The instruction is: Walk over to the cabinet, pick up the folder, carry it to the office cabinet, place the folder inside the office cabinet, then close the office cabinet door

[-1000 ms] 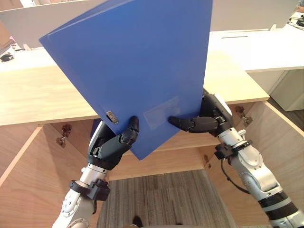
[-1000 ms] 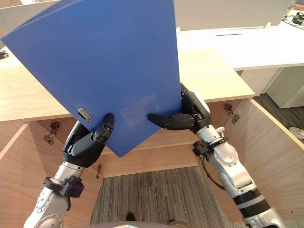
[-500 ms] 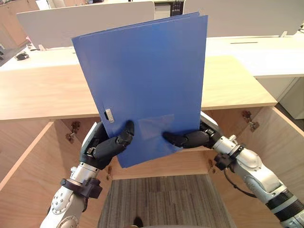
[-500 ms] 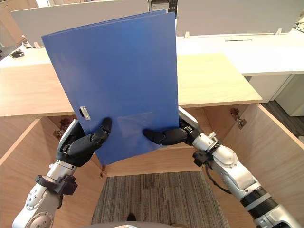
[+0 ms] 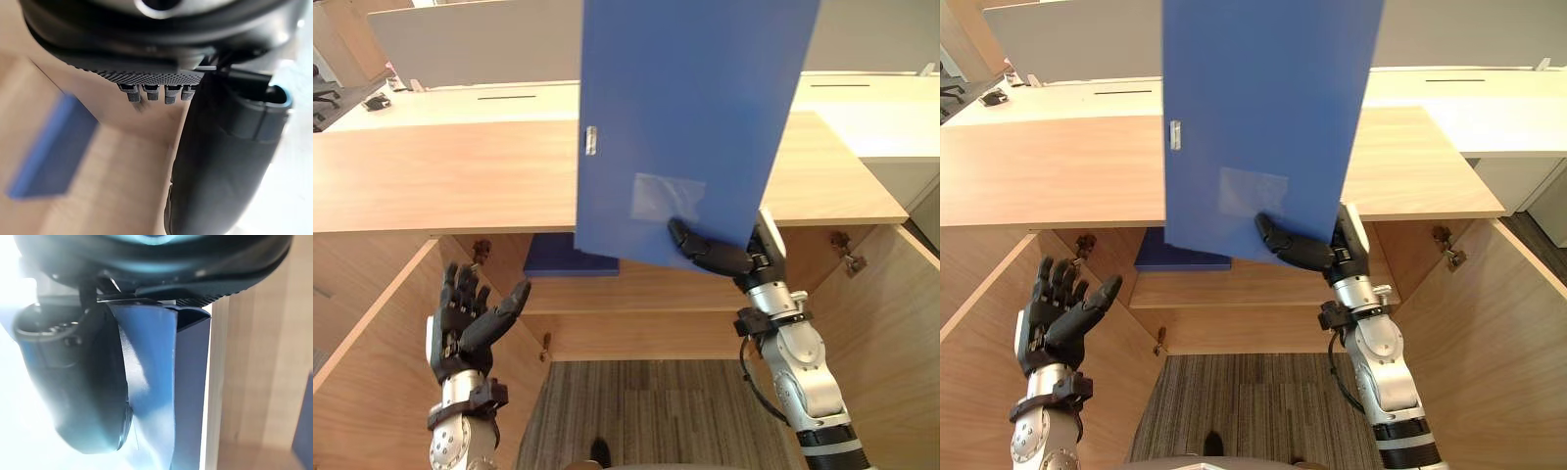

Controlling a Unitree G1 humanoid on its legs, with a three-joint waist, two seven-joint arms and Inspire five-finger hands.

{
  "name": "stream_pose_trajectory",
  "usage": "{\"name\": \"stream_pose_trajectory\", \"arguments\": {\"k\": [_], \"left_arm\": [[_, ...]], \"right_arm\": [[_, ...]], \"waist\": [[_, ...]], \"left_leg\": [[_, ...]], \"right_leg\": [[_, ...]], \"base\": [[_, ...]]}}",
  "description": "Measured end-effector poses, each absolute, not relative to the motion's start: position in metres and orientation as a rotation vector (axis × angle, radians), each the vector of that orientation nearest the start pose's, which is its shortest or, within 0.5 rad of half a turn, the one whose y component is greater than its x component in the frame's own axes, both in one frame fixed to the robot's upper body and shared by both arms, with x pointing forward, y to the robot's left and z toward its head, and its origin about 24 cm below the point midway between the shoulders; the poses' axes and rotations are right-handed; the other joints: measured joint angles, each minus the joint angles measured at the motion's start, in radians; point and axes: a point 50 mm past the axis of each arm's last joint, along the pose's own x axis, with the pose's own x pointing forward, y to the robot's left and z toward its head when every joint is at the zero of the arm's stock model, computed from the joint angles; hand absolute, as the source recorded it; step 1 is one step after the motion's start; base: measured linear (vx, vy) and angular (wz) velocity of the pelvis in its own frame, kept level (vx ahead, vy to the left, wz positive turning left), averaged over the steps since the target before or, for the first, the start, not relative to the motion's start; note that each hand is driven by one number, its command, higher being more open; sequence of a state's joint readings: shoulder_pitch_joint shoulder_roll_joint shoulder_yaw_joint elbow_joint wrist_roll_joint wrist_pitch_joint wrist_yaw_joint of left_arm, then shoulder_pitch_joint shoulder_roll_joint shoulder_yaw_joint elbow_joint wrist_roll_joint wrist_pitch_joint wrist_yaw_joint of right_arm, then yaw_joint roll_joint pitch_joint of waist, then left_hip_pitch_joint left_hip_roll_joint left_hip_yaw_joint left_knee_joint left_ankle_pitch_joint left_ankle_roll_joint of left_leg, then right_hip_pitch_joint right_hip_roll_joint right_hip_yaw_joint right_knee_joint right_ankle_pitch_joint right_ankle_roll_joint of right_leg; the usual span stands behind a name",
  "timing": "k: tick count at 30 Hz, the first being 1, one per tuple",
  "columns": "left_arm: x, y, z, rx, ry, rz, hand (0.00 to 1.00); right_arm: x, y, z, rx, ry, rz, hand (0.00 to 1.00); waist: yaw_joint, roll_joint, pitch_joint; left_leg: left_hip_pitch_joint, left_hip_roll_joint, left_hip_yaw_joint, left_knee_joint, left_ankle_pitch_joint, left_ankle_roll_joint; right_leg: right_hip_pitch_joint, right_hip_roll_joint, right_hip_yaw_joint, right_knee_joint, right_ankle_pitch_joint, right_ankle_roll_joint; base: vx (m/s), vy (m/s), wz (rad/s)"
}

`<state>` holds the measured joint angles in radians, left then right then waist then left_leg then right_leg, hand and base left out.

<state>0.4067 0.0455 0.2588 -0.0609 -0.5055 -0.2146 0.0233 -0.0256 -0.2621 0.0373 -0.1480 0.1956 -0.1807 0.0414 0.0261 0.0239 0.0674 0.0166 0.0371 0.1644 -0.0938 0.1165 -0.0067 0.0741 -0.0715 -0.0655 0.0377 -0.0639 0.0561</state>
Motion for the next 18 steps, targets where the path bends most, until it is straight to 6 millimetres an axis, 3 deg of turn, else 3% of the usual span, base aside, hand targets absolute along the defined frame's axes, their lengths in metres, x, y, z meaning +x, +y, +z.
{"name": "stream_pose_trajectory", "arguments": {"k": [3, 6, 8, 11, 12, 16, 18], "left_arm": [[0.137, 0.25, -0.018, -0.293, 0.128, 0.505, 1.0], [0.121, 0.248, -0.059, -0.25, 0.338, 0.524, 1.0], [0.098, 0.243, -0.1, -0.22, 0.575, 0.526, 1.0], [0.068, 0.233, -0.134, -0.201, 0.826, 0.518, 1.0], [0.066, 0.229, -0.141, -0.194, 0.876, 0.502, 1.0], [0.092, 0.225, -0.143, -0.172, 0.874, 0.442, 1.0], [0.119, 0.229, -0.135, -0.149, 0.804, 0.423, 1.0]], "right_arm": [[0.252, -0.175, 0.103, -0.136, -0.342, 0.107, 0.0], [0.252, -0.167, 0.102, -0.205, -0.34, 0.134, 0.0], [0.25, -0.154, 0.098, -0.254, -0.342, 0.192, 0.0], [0.245, -0.135, 0.091, -0.358, -0.349, 0.303, 0.0], [0.246, -0.126, 0.09, -0.405, -0.368, 0.356, 0.0], [0.271, -0.096, 0.085, -0.606, -0.401, 0.503, 0.0], [0.281, -0.088, 0.078, -0.721, -0.383, 0.547, 0.0]], "waist": [[0.0, 0.0, 0.0], [-0.003, 0.0, 0.0], [-0.01, -0.002, 0.001], [-0.014, -0.01, 0.016], [-0.014, -0.017, 0.057], [-0.002, -0.014, 0.177], [0.021, -0.005, 0.257]], "left_leg": [[-0.005, 0.0, -0.005, 0.0, 0.0, 0.0], [-0.012, 0.003, -0.004, 0.0, -0.001, -0.001], [-0.027, 0.011, 0.005, 0.001, -0.003, -0.003], [-0.059, 0.017, 0.023, 0.009, -0.003, -0.003], [-0.086, 0.021, 0.024, 0.049, -0.016, -0.003], [-0.29, 0.055, 0.026, 0.295, -0.098, 0.0], [-0.378, 0.07, 0.019, 0.394, -0.133, -0.004]], "right_leg": [[-0.001, 0.0, -0.005, -0.002, 0.0, 0.0], [-0.01, -0.002, -0.003, -0.002, 0.0, 0.0], [-0.03, -0.001, 0.005, -0.001, 0.001, -0.001], [-0.079, 0.004, 0.019, 0.023, 0.0, -0.003], [-0.104, 0.004, 0.024, 0.053, -0.005, -0.007], [-0.279, 0.014, 0.038, 0.228, -0.049, -0.014], [-0.37, 0.017, 0.037, 0.331, -0.087, -0.02]], "base": [[0.01, -0.007, 0.04], [0.0, 0.0, 0.0], [0.0, -0.005, -0.1], [0.01, -0.006, -0.19], [-0.03, -0.005, -0.12], [-0.16, -0.029, -0.1], [-0.21, -0.007, 0.03]]}}
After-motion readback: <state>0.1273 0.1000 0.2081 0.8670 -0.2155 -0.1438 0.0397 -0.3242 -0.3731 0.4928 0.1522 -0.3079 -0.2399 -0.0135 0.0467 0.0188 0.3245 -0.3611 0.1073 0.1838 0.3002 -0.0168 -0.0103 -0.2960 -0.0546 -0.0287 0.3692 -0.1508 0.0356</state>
